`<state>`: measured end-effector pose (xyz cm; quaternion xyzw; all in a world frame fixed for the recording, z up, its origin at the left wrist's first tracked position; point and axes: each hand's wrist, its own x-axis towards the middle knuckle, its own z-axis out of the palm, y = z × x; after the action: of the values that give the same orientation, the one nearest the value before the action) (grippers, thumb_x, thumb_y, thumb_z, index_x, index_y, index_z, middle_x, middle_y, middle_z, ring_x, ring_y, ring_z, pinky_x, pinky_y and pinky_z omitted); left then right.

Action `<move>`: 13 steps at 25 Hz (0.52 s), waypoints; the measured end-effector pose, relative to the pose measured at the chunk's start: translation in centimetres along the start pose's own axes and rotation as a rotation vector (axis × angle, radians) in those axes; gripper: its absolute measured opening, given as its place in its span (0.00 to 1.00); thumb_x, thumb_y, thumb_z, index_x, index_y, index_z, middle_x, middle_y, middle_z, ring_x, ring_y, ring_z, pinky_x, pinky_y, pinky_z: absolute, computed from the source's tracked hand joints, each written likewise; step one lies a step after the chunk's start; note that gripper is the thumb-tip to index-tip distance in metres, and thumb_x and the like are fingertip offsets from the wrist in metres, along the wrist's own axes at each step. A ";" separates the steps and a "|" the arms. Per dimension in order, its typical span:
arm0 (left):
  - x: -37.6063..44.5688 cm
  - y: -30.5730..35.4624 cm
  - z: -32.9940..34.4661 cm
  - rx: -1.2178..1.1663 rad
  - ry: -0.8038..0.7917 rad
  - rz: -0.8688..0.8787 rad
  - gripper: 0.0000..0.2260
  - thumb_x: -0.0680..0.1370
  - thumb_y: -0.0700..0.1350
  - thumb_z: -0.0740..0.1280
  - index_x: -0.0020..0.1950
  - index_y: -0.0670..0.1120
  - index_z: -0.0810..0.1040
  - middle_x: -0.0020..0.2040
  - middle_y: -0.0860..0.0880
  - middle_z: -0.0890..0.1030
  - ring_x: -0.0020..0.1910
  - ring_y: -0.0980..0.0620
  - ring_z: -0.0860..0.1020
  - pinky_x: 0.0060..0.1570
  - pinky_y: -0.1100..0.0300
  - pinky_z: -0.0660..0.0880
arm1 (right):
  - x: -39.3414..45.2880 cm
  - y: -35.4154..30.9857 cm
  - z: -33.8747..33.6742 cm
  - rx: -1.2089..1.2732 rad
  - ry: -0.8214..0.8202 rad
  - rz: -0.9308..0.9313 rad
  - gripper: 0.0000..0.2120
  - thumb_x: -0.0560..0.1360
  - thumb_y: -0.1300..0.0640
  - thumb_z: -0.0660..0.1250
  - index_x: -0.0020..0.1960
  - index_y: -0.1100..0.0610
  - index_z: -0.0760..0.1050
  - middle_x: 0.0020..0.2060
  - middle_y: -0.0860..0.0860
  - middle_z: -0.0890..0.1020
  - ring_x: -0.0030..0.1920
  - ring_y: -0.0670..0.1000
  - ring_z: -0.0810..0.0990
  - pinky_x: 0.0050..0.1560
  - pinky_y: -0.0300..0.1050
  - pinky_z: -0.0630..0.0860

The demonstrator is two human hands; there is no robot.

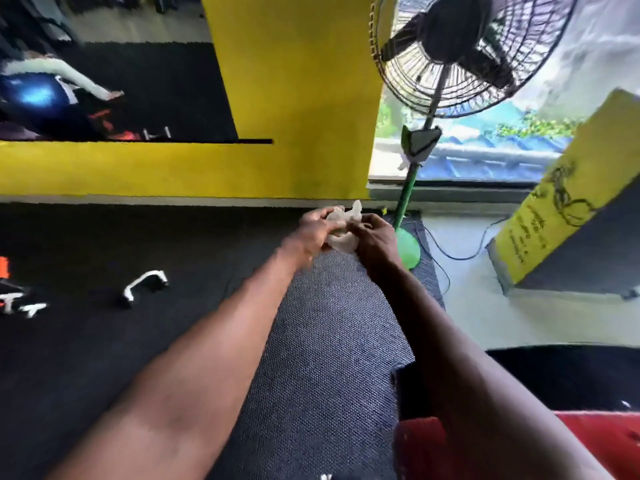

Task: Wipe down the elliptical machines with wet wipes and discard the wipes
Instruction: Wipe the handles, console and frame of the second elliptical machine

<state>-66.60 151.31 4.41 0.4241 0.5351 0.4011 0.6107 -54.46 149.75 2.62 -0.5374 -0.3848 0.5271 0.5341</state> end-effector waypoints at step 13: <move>27.6 12.6 24.2 0.261 -0.607 0.126 0.05 0.81 0.39 0.63 0.49 0.45 0.78 0.41 0.48 0.80 0.30 0.58 0.79 0.33 0.65 0.77 | 25.7 -10.1 -20.1 -0.051 0.513 -0.240 0.02 0.70 0.66 0.71 0.41 0.60 0.80 0.30 0.49 0.80 0.31 0.45 0.74 0.33 0.39 0.70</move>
<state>-40.05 179.26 9.34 0.6311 0.3484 0.2216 0.6567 -29.46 172.76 6.00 -0.6172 -0.3110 0.2972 0.6588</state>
